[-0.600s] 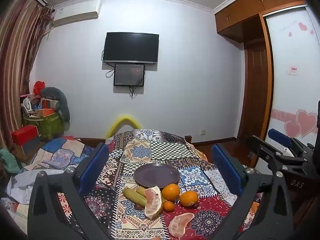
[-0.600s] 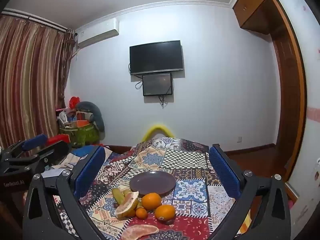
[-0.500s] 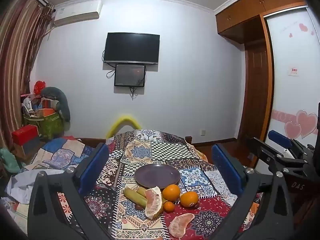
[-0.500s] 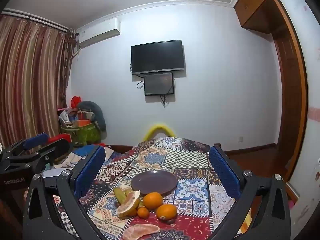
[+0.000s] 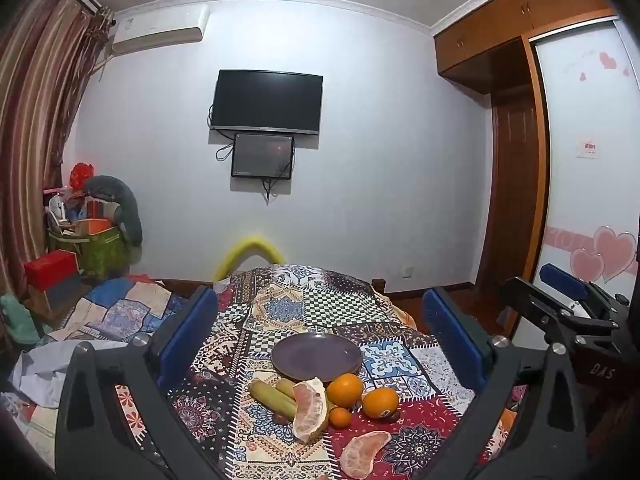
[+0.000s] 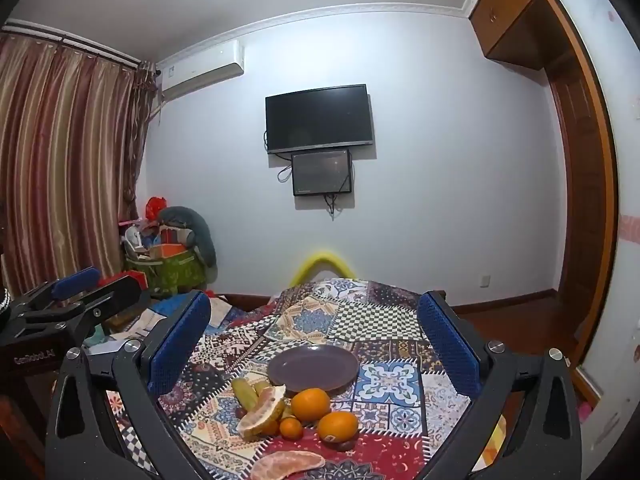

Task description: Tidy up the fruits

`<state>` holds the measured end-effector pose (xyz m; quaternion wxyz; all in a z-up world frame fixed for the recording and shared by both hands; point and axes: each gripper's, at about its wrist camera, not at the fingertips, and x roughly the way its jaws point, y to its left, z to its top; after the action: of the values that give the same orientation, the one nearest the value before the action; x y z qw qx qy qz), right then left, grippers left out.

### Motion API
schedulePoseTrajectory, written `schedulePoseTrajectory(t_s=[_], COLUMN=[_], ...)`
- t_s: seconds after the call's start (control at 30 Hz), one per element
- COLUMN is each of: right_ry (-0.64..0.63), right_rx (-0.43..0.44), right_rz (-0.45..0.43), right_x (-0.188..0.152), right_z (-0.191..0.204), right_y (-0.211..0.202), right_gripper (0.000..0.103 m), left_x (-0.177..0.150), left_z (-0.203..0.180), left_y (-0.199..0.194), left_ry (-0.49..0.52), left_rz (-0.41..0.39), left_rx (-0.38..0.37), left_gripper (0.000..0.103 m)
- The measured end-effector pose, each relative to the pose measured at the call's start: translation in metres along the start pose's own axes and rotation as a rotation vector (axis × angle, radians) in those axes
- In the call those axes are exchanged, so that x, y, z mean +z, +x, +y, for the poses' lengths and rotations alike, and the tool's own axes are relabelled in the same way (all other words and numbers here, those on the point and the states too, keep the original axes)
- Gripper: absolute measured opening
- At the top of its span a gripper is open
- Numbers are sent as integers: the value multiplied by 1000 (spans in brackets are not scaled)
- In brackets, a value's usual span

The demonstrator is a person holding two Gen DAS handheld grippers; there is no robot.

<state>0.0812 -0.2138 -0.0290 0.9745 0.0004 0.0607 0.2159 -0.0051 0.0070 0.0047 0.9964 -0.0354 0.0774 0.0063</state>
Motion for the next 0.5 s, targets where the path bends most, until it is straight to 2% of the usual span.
schedulePoseTrajectory(t_s=[0.5], right_ry=[15], right_rx=[14], right_rz=[10], right_x=[-5], right_z=[-8], right_y=[4], right_gripper=[103], left_x=[0], left_z=[2], left_y=[1], left_ry=[-7], left_rz=[9], left_rx=[11], left_gripper=[103])
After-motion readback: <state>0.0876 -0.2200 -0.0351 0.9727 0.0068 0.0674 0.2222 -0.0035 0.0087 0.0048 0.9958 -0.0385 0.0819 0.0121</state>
